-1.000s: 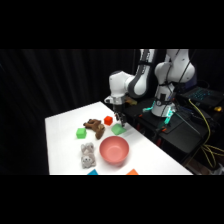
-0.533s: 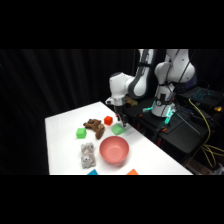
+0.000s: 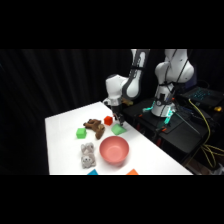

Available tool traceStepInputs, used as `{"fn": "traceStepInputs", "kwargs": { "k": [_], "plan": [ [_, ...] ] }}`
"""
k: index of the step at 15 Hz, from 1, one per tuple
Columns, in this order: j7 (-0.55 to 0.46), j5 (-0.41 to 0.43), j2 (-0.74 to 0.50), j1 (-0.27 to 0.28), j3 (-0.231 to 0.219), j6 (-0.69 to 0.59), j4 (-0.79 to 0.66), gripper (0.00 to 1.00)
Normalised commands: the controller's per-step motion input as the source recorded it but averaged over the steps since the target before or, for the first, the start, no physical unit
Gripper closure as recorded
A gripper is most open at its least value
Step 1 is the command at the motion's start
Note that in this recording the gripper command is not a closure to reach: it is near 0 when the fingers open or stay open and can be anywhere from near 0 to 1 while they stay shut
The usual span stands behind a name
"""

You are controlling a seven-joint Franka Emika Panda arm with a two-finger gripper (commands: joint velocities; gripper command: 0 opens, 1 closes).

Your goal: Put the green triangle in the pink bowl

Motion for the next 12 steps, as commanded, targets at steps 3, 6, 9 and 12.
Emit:
{"fn": "traceStepInputs", "kwargs": {
  "k": [3,6,9,12],
  "plan": [
    [-0.29,0.158,0.19,-0.151,0.223,-0.08,0.22,0.0],
    [-0.34,0.239,0.16,-0.202,0.26,-0.06,0.17,0.0],
    [-0.35,0.234,0.11,-0.226,0.227,-0.05,0.12,0.0],
    [-0.28,0.179,0.07,-0.177,0.168,-0.04,0.08,0.0]
  ]
}}
